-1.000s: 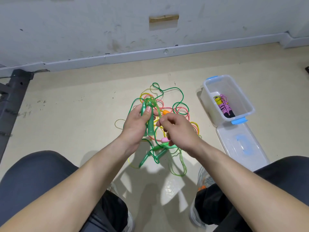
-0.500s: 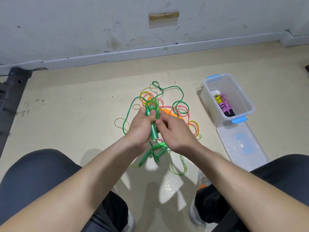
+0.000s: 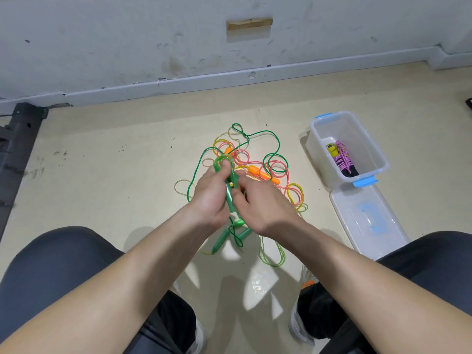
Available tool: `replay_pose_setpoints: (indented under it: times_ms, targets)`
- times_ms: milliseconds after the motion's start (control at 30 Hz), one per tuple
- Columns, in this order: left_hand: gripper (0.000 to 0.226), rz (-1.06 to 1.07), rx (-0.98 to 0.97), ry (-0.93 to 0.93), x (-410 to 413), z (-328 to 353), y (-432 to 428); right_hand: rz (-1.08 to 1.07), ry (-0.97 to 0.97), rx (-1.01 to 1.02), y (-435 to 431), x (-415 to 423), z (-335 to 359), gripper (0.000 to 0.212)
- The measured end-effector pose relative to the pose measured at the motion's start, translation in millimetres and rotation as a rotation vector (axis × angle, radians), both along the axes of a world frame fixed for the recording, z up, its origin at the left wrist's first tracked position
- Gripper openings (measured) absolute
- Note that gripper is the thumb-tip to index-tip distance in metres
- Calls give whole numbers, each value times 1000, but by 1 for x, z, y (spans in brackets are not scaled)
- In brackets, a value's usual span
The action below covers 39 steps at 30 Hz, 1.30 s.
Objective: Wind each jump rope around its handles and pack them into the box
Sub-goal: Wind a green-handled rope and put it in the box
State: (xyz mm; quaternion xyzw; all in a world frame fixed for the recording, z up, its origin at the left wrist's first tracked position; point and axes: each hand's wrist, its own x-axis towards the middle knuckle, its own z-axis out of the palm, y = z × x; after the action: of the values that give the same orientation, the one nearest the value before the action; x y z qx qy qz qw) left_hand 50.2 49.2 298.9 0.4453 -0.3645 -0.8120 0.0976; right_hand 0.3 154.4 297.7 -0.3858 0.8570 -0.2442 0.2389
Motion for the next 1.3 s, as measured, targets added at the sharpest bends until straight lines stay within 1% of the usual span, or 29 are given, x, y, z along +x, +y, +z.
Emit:
replay_pose_setpoints:
  times_ms: [67,100,200,300,333,367,433,500,533,600,700,733,800,900,967,1067,1167,1267,1300]
  targets:
    - [18,47,-5,37,-1,2,-4,-48,-2,12,-2,8,5,19]
    - [20,60,2,43,-1,4,-6,-68,-6,0,-3,14,7,26]
    - [32,76,22,21,-2,7,-12,-121,-24,-68,-5,31,7,58]
    - [40,93,64,2,-5,11,-14,-200,-41,-54,-4,26,3,70]
    - [45,88,87,6,-6,13,-13,-218,-39,-49,-3,22,2,72]
    - [55,81,114,26,-7,16,-13,-232,-39,-48,-3,18,2,73]
    - [72,79,157,78,-8,22,-9,-251,-47,-52,-3,14,4,70]
    - [75,64,200,110,-9,23,-7,-265,-79,-93,-3,14,5,60]
    - [72,46,195,104,-8,22,-7,-268,-98,-123,-3,13,5,55]
    - [57,0,131,74,-7,22,-6,-245,-109,-169,-3,8,4,47]
    - [30,-28,-26,44,-6,25,-7,-195,-60,-149,0,-4,0,44]
    - [28,-50,-80,15,-6,26,-10,-181,-39,-139,2,-7,-1,44]
    - [31,-125,-134,-14,-4,26,-17,-151,-33,-122,5,-14,-2,43]
    - [22,-208,-109,38,0,27,-32,-118,-40,-137,11,-26,-2,42]
    - [18,-301,-158,49,3,29,-43,-72,-26,-132,14,-33,-1,41]
    - [21,-447,-261,21,5,33,-54,10,-2,-72,19,-40,0,41]
    - [19,-542,-372,-30,6,35,-54,71,8,-40,22,-45,0,42]
    - [16,-624,-572,-26,8,32,-49,81,-22,-6,24,-49,0,40]
    - [14,-628,-608,-9,8,30,-48,80,-30,4,24,-51,1,40]
